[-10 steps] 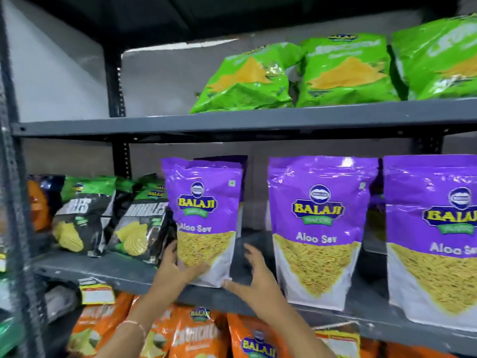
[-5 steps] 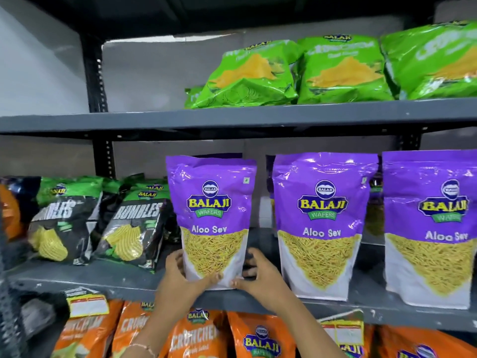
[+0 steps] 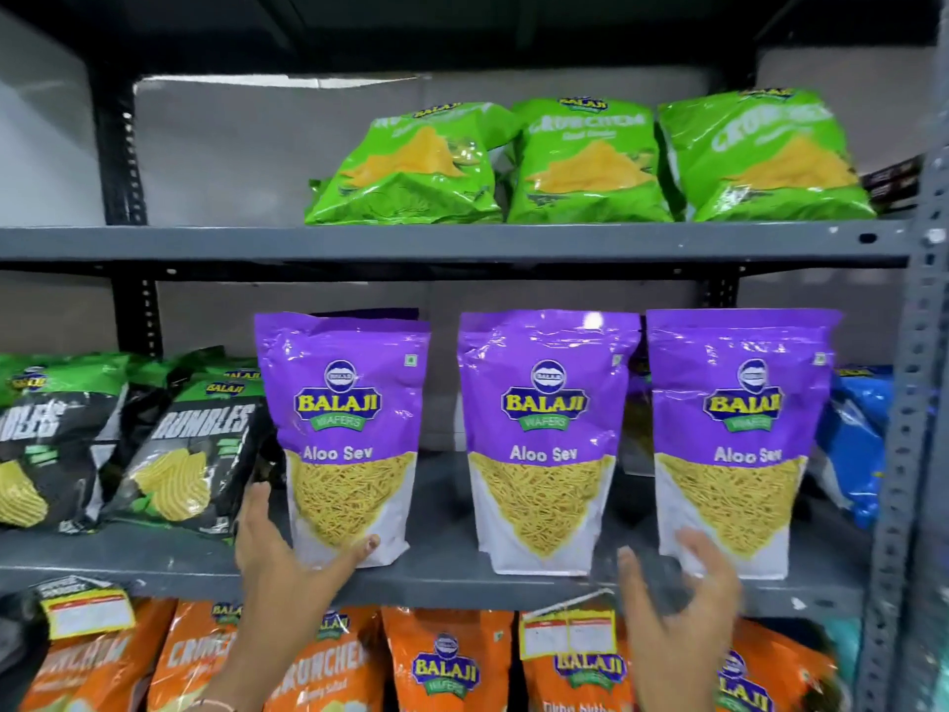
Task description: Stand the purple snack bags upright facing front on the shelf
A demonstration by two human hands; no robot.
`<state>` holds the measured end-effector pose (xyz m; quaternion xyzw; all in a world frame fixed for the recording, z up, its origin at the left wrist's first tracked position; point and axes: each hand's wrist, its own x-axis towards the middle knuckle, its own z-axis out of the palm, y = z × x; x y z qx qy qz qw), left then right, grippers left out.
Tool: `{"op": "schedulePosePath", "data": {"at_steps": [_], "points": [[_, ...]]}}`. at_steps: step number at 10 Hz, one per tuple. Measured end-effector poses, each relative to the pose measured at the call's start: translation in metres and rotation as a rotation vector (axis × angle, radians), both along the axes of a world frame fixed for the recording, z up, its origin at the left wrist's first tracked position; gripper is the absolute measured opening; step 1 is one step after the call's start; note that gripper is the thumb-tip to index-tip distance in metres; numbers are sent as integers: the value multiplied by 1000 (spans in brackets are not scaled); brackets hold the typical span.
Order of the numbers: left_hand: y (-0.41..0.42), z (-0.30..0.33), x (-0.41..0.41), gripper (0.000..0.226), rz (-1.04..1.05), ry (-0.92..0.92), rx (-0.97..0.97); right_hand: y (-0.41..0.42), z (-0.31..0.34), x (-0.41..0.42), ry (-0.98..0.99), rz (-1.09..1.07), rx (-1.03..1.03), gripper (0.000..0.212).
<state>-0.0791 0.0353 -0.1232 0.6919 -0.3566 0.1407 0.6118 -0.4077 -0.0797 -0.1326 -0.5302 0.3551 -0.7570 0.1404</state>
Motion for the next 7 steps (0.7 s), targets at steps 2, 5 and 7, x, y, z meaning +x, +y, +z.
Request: {"op": "schedulePosePath", "data": {"at_steps": [2,5,7], "points": [[-23,0,-31,148,30,28,14,-62,34,-76,241,-148,382,142],[-30,-8,-29,146,164,-67,95,-70,30,-76,352,-117,389,144],[-26,-10,-48,140,214,-203,127,-62,24,-71,336,-158,305,138]]}}
